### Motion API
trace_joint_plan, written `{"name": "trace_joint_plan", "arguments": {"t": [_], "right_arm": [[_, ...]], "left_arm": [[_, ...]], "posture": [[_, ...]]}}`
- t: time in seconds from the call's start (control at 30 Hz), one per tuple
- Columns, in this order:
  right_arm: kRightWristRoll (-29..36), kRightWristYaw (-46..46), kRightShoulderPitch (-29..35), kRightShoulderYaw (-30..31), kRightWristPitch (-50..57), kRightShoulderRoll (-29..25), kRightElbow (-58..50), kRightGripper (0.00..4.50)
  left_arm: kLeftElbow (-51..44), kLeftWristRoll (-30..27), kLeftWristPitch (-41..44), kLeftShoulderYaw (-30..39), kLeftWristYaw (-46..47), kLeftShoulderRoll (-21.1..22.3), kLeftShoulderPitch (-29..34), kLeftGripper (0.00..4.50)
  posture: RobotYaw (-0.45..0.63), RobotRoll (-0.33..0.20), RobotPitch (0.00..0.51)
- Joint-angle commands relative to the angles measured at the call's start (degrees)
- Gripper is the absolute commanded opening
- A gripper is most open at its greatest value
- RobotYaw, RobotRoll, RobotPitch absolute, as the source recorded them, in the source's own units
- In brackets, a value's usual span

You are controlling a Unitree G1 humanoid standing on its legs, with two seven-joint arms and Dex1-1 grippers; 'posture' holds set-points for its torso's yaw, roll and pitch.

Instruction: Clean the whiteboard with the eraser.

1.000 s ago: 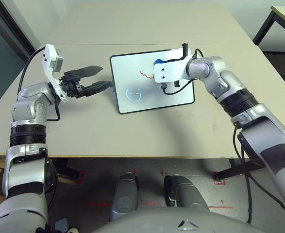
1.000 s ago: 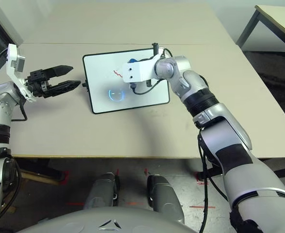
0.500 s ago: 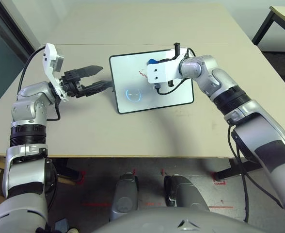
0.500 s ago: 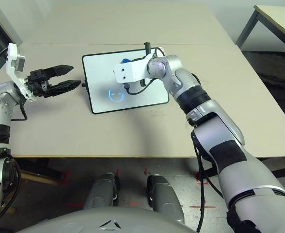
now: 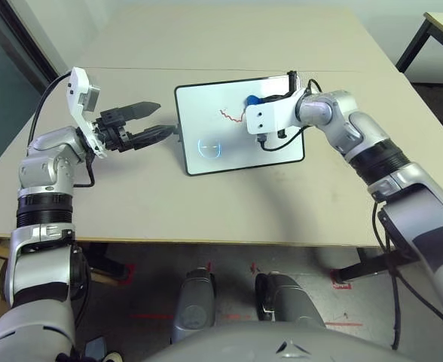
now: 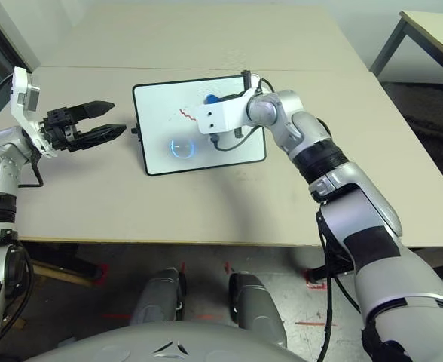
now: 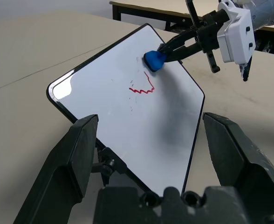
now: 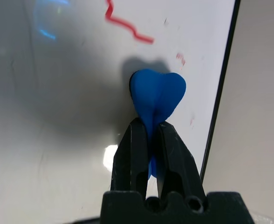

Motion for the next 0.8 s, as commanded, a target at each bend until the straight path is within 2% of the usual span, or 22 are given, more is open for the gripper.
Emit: {"name": "trace_joint_plan", "arguments": {"t": [0.03,0.8], "right_arm": [[0.1,1.1,1.2,-0.2,1.1,-0.2,-0.9,0.02],[-0.7,-0.9,-3.1,1.7,-0.5,9.8,4.8,0.01]], "left_arm": [[0.2,-0.2,0.0,-0.1,-0.3,0.2,-0.2,4.50],[-1.1,-0.4,0.5,0.4,0.3,0.6,0.6,4.50]], "posture": [[0.25,0.000,0.076],[0.28,0.000,0.081]]}}
